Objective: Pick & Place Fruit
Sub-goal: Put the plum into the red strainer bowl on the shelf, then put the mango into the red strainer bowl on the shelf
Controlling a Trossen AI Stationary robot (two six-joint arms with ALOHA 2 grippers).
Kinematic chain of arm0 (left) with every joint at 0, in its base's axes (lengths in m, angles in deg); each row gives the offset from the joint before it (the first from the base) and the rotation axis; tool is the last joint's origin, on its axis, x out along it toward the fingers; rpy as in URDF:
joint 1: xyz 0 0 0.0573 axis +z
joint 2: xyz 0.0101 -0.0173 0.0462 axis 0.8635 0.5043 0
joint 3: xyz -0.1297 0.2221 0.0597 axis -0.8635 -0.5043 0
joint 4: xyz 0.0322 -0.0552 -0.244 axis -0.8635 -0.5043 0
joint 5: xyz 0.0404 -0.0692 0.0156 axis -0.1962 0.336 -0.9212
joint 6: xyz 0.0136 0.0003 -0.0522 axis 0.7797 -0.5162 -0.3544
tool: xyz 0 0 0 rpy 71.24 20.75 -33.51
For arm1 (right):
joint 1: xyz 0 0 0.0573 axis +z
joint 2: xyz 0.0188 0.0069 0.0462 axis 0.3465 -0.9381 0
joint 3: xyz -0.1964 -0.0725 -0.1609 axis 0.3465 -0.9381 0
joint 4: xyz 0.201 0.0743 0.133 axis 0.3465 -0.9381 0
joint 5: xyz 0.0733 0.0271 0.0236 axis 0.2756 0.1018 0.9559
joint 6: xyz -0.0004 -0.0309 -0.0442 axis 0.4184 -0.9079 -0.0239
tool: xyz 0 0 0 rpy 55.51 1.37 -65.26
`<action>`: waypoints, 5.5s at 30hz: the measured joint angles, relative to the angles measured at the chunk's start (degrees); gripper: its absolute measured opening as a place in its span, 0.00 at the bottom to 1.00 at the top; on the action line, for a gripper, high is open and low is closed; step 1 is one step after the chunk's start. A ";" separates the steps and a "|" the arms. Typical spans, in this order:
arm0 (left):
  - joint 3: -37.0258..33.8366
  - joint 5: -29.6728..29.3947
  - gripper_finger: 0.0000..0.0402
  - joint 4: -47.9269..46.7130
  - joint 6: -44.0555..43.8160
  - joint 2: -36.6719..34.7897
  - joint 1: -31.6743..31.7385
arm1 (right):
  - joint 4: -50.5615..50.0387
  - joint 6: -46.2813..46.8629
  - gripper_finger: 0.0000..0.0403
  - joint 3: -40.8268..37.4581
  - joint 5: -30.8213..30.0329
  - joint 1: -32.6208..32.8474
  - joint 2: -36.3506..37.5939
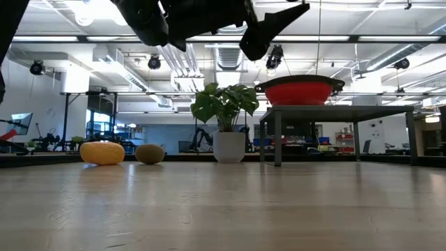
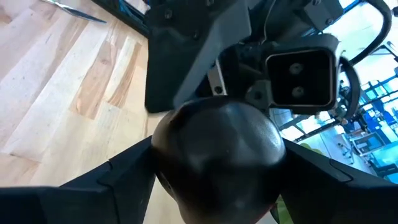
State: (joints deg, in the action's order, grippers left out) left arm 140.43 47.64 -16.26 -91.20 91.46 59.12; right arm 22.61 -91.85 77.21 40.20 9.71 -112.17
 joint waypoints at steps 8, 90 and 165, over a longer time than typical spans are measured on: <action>0.00 0.80 0.94 -5.32 0.34 0.02 -0.05 | -0.39 -0.46 0.68 0.00 0.00 -0.01 1.07; -0.04 0.89 0.94 -6.33 4.37 0.02 -2.92 | -37.16 7.70 0.75 25.51 29.07 -71.53 -15.10; -4.10 -57.25 0.94 -113.07 -20.15 -35.17 3.07 | -13.43 29.46 0.65 -21.88 33.14 -38.06 25.86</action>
State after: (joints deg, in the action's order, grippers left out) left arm 136.33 -9.61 -129.33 -111.34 56.29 62.19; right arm 9.19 -62.38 55.33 73.34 -28.35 -86.31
